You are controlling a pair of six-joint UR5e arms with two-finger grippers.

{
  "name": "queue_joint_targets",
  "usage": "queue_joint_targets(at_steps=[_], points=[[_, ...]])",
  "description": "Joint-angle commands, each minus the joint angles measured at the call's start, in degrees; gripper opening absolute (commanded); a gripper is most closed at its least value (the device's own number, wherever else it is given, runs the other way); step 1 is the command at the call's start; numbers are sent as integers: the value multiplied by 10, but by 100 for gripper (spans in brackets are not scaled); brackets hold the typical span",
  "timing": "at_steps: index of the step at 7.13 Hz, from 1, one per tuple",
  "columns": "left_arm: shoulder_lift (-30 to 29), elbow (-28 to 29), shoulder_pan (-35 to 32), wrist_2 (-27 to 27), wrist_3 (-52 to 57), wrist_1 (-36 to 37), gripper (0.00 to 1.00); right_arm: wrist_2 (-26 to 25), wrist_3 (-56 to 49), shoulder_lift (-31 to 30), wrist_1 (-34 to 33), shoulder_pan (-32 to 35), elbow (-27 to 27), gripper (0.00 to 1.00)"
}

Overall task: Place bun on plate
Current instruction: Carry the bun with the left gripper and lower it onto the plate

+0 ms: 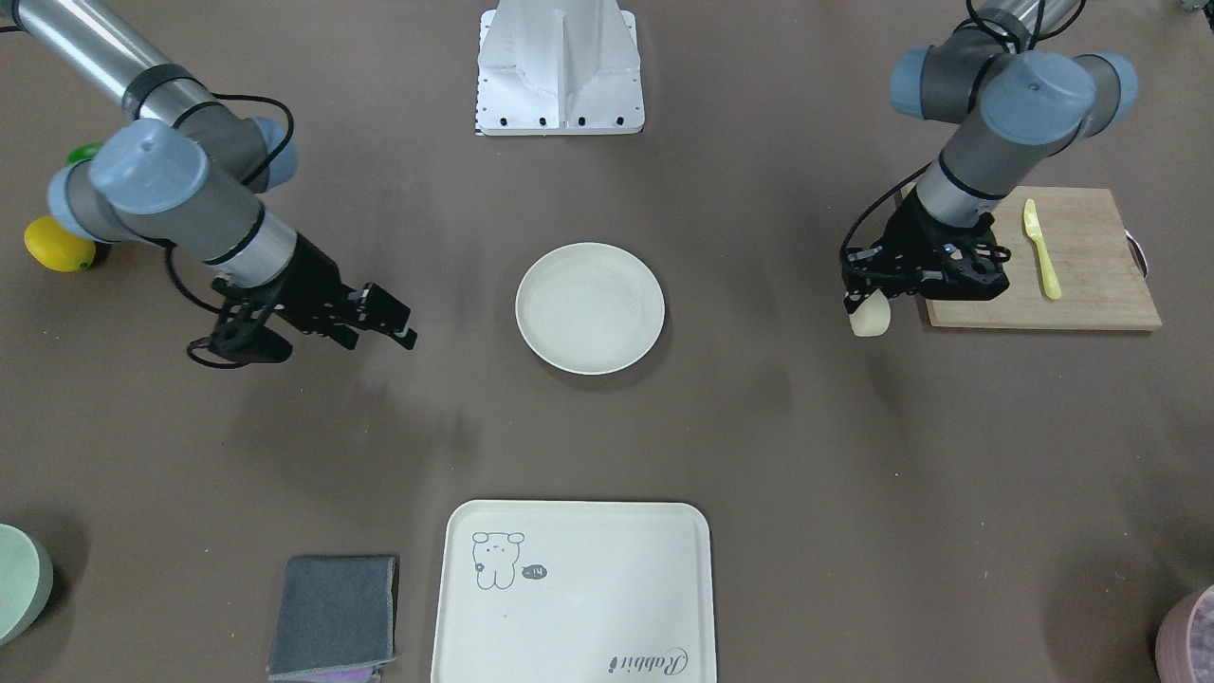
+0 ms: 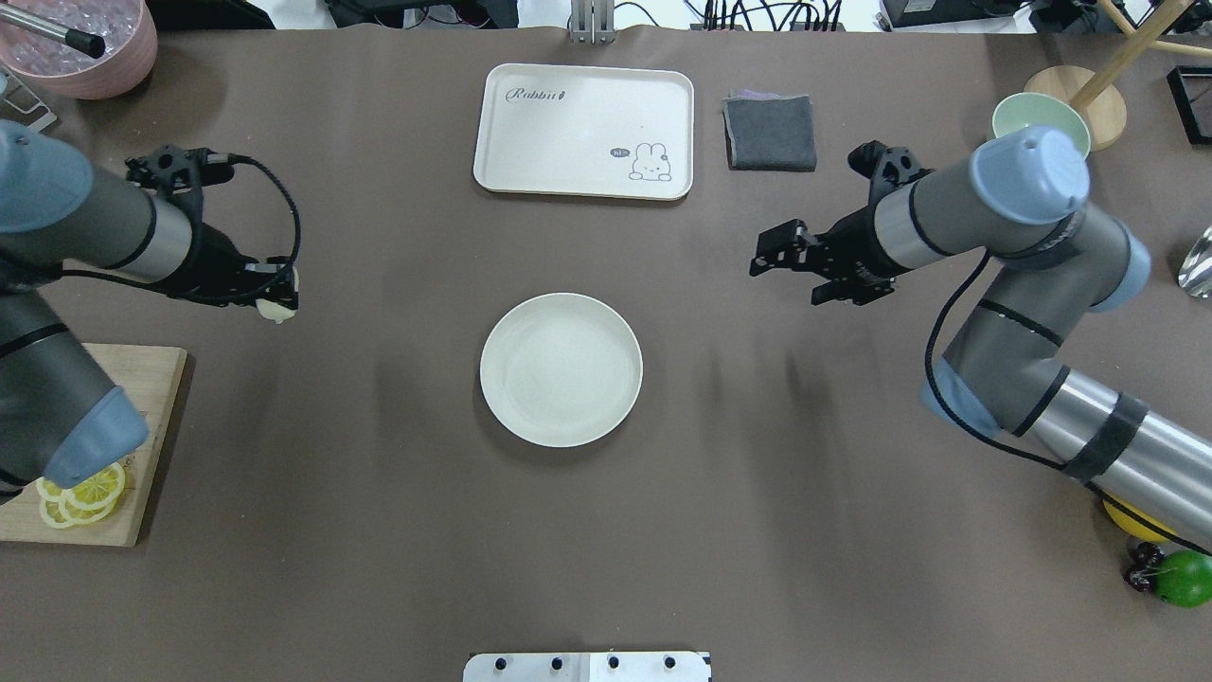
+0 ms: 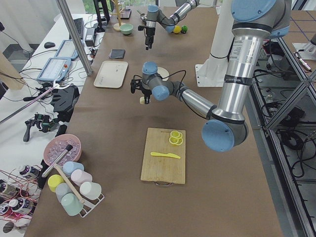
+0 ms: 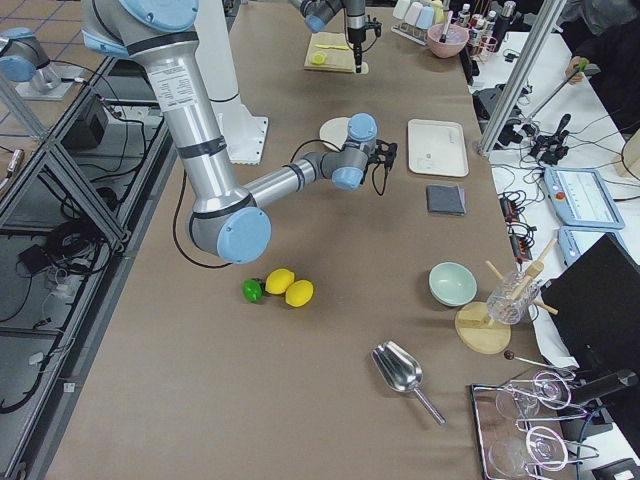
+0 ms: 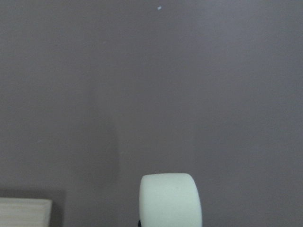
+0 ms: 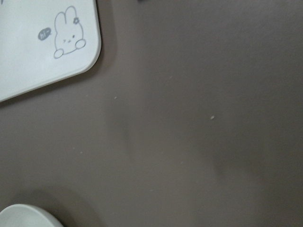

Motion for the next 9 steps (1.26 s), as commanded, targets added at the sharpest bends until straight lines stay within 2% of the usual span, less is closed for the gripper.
queue_joint_targets(at_steps=[1, 2, 5, 6, 8, 9], points=[[-112, 7, 74, 53, -81, 92, 35, 70, -130, -54, -17, 94, -3, 100], [-151, 17, 106, 90, -107, 114, 35, 93, -202, -69, -70, 129, 3, 100], [-237, 96, 190, 162, -166, 112, 35, 96, -471, -162, -138, 223, 1, 100], [-247, 118, 199, 169, -170, 108, 35, 100, -516, -183, -139, 239, -3, 100], [-271, 188, 215, 177, -184, 56, 35, 100, -521, -195, -139, 246, 1, 100], [-272, 185, 219, 188, -185, 55, 35, 100, -522, -196, -139, 247, 2, 100]])
